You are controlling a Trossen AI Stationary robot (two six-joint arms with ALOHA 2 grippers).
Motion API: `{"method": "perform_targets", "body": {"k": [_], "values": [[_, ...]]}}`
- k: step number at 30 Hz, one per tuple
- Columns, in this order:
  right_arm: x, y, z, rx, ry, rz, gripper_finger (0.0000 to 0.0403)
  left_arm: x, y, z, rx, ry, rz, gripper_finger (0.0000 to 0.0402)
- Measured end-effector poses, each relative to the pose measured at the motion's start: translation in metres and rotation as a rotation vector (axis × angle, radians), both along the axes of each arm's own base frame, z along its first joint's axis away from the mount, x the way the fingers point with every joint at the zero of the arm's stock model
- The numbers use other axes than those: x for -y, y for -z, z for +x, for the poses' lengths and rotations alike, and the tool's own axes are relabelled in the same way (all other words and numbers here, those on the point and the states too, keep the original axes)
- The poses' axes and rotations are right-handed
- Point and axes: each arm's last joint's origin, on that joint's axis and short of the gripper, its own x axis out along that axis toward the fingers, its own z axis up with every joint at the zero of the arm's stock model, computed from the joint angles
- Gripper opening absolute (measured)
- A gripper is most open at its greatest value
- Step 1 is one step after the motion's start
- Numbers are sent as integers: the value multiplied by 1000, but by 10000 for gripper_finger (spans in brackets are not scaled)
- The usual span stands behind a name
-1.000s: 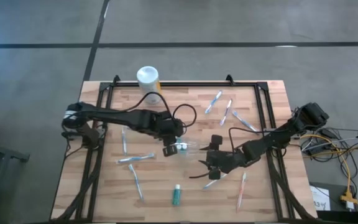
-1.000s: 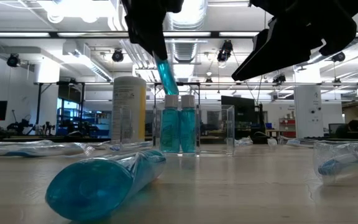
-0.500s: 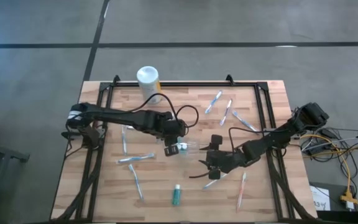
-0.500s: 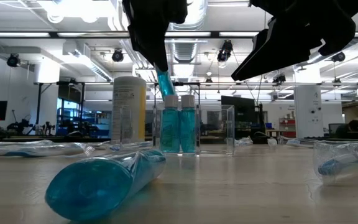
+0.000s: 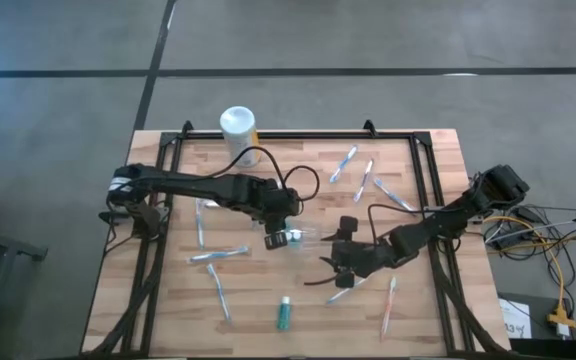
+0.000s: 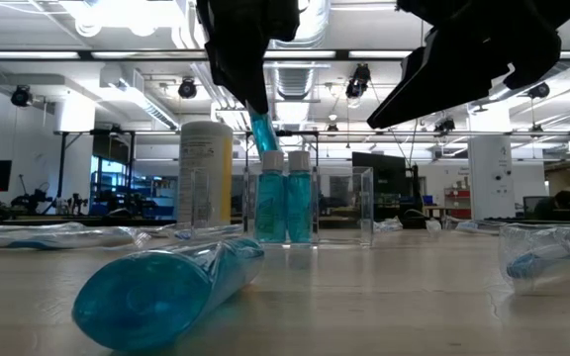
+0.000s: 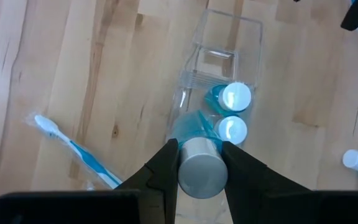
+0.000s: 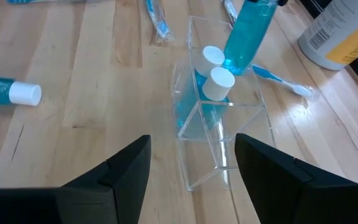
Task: Pick & Place toothbrushing station
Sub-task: Put the mouthwash into the transparent organizer
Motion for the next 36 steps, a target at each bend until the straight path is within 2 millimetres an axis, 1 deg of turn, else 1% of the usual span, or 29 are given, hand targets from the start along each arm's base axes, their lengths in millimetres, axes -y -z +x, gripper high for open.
{"method": "perform_targets", "body": {"k": [5,12,16,20,26,32,36], "values": [[0,0,0,1,0,1,228,-2,5,3,-21,23,4,98],[0,0,0,3,0,1,228,-9,19,21,-73,42,15,98],[0,0,0,2,0,1,228,-10,23,25,-136,41,16,98],[0,1,0,-1,0,-1,228,-10,26,30,-157,43,20,98],[0,1,-1,-5,0,-2,228,-14,38,39,-188,43,20,98],[0,1,-1,-5,0,-2,228,-15,53,45,-227,50,24,98],[0,2,-1,-6,0,-2,228,-15,56,46,-234,53,26,98]]}}
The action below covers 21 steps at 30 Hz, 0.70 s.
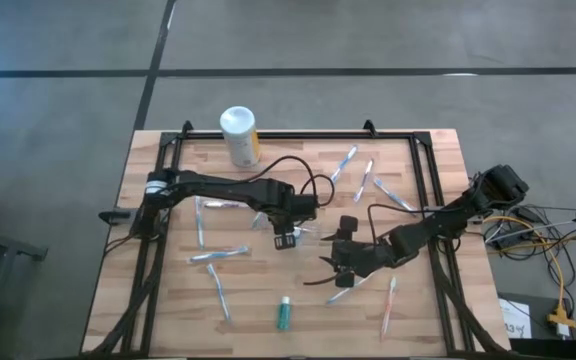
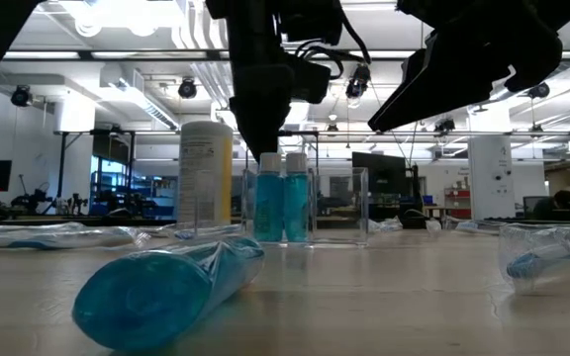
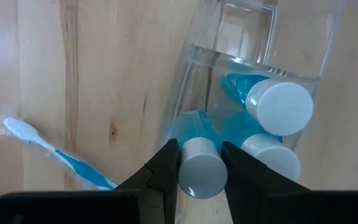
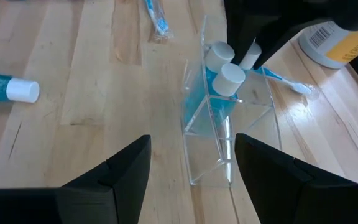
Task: Pick & Place toothbrushing station
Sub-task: Put the mouthwash into the transparent organizer
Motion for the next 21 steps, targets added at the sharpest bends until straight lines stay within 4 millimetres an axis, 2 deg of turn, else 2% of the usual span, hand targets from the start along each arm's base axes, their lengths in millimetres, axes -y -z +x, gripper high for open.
{"method": "perform_targets", "body": {"k": [2,8,14,17,21], "values": [[0,0,0,0,0,0,228,0,0,0,-2,1,3,105],[0,0,0,0,2,2,228,0,-2,-1,5,-2,8,159],[0,0,0,0,2,3,228,0,-9,1,26,-6,6,173],[0,0,0,0,2,2,228,1,-18,-1,5,-21,2,174],[0,0,0,0,1,1,228,2,-41,-9,-56,-68,-9,175]]}}
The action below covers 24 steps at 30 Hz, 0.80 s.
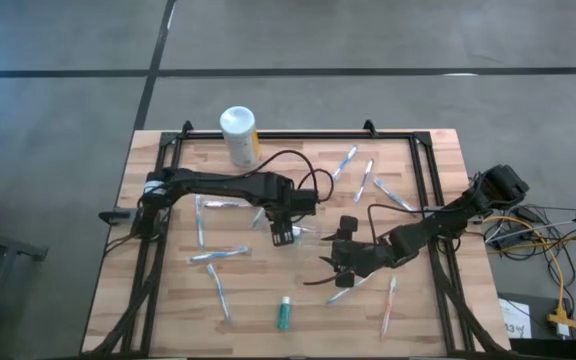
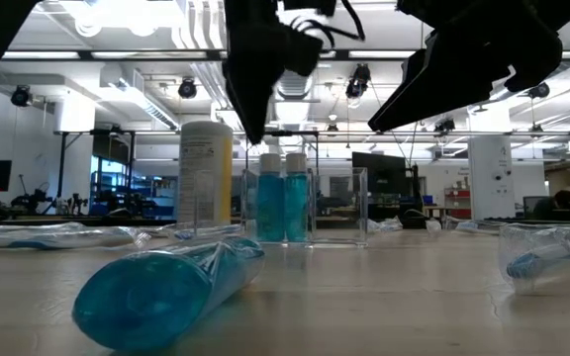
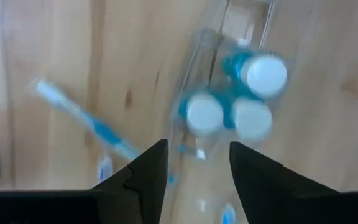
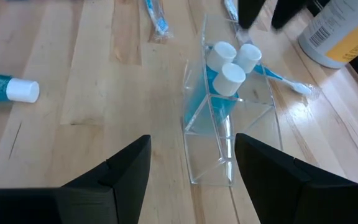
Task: Pick & Place toothbrushing station
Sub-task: Put the mouthwash into the transparent organizer
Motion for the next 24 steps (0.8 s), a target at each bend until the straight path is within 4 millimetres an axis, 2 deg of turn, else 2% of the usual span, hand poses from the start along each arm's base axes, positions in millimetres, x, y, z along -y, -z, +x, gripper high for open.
{"method": "perform_targets", "body": {"k": [3,6,11,14,16,18,21,24], "values": [[-1,-1,1,18,2,13,228,7,-22,-7,-10,-38,-5,174],[-5,-3,0,30,-13,17,228,24,-51,-18,60,-11,27,168],[-9,-3,-1,28,-30,14,228,69,-94,-57,261,30,149,146],[-9,-3,-1,29,-32,12,228,96,-104,-86,418,5,221,127],[-9,-3,-1,30,-31,14,228,112,-100,-107,502,-43,214,111],[-9,-4,-1,35,-29,19,228,127,-88,-125,581,-102,172,91],[-10,-5,0,53,-31,27,228,148,-59,-143,647,-109,95,56],[-10,-7,2,78,-33,38,228,162,-26,-152,696,-96,25,19]]}}
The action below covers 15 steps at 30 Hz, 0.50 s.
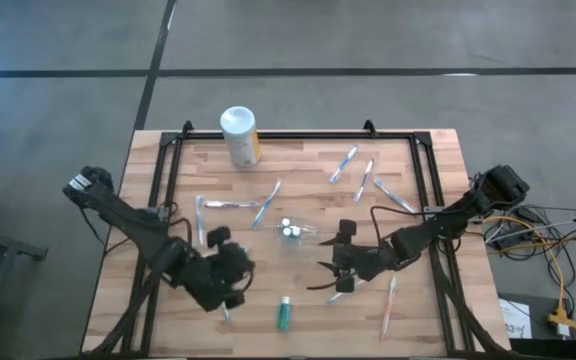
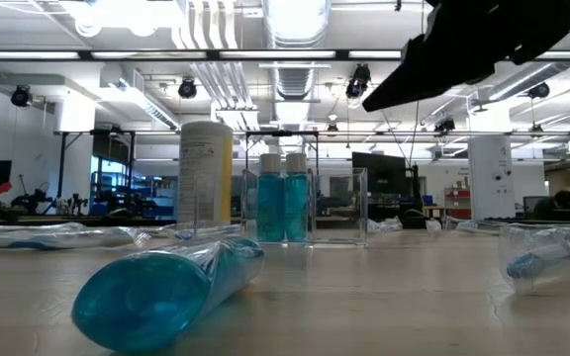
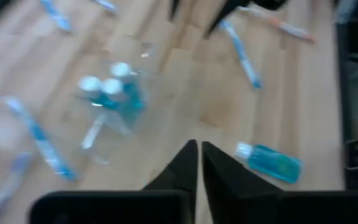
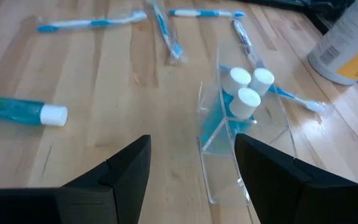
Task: Pick & Place toothbrushing station
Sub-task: Put the mouthwash into the transparent organizer
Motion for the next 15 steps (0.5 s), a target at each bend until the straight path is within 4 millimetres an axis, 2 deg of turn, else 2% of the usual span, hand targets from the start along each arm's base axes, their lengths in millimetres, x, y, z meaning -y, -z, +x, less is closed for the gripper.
{"method": "perform_targets", "body": {"k": [2,5,10,15], "values": [[-1,-2,1,13,-29,-16,228,6,20,-2,40,32,-14,6],[-5,-6,3,51,-75,-20,228,11,50,-2,106,88,-14,10],[-10,-4,1,58,-120,33,228,8,93,-7,237,138,-105,7],[-12,3,-5,43,-151,45,228,-1,119,-17,276,137,-199,7]]}}
